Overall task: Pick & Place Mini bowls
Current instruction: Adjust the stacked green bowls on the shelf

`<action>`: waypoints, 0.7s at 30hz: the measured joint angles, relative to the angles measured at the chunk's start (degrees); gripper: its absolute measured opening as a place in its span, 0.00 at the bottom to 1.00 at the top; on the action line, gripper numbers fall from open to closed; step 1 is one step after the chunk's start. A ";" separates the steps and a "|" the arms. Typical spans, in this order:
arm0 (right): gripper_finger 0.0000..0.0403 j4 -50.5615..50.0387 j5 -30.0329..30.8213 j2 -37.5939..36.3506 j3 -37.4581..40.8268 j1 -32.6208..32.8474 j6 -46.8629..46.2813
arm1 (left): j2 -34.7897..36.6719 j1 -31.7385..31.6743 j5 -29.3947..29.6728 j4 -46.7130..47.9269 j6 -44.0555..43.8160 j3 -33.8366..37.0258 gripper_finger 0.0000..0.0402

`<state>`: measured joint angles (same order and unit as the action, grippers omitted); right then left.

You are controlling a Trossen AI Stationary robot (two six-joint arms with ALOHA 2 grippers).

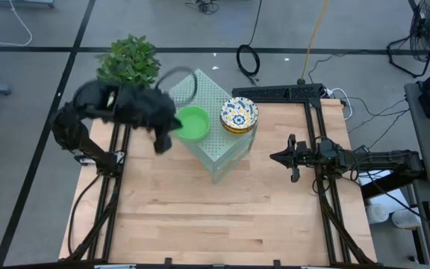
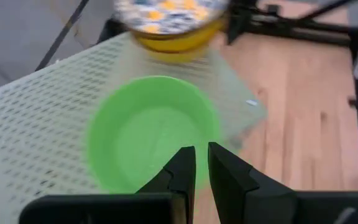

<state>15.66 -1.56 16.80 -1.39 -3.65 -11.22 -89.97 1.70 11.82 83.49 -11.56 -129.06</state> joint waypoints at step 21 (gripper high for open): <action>0.00 -0.09 -0.02 0.00 0.00 -0.01 -0.09 | 0.02 24.69 49.01 -11.70 -10.88 33.93 0.12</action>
<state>15.57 -1.58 16.80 -1.39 -3.66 -11.31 -89.95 26.39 60.83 71.79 -22.44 -95.13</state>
